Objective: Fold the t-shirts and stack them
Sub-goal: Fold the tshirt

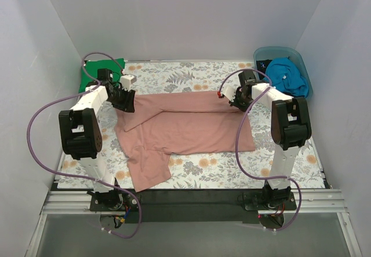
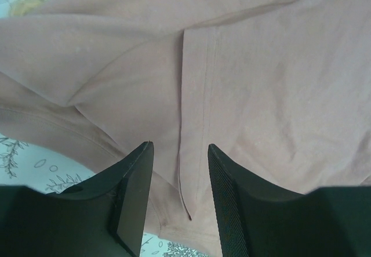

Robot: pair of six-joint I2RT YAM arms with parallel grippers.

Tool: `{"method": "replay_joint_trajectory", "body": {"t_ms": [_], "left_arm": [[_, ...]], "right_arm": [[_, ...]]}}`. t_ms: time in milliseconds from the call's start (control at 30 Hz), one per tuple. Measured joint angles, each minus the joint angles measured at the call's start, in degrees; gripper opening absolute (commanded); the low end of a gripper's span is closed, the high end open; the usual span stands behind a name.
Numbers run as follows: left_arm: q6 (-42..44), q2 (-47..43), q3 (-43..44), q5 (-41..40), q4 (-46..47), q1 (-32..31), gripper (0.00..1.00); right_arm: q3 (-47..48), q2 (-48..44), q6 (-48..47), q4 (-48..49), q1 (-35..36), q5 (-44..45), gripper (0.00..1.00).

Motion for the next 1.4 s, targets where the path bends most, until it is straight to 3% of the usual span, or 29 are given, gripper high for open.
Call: {"method": "replay_joint_trajectory", "body": {"t_ms": [500,633,667,767,933,1400], "left_arm": [[5.6,-0.04,-6.86,-6.03,-3.48,-0.2,0.42],[5.97,-0.04,-7.13,-7.28,-3.45,-0.46,0.34],[6.05,-0.04,-7.13,-7.43,-3.48,-0.52,0.26],[6.4,-0.04,-7.13,-7.52,-3.8,-0.61,0.13],[6.82,0.02,-5.88,-7.04,-7.08,-0.66,0.01],[6.91,-0.07,4.63,-4.87,-15.32,-0.72,0.0]], "right_arm": [[3.34,0.0,0.0,-0.04,0.02,0.2,0.01],[4.11,0.0,-0.02,-0.04,0.02,0.37,0.01],[4.26,0.02,-0.02,-0.02,0.02,0.39,0.01],[5.03,0.17,-0.04,-0.07,0.02,0.59,0.01],[8.2,1.77,-0.22,-0.11,0.02,0.98,0.01],[13.33,2.25,-1.27,-0.39,0.02,1.27,0.01]]}}
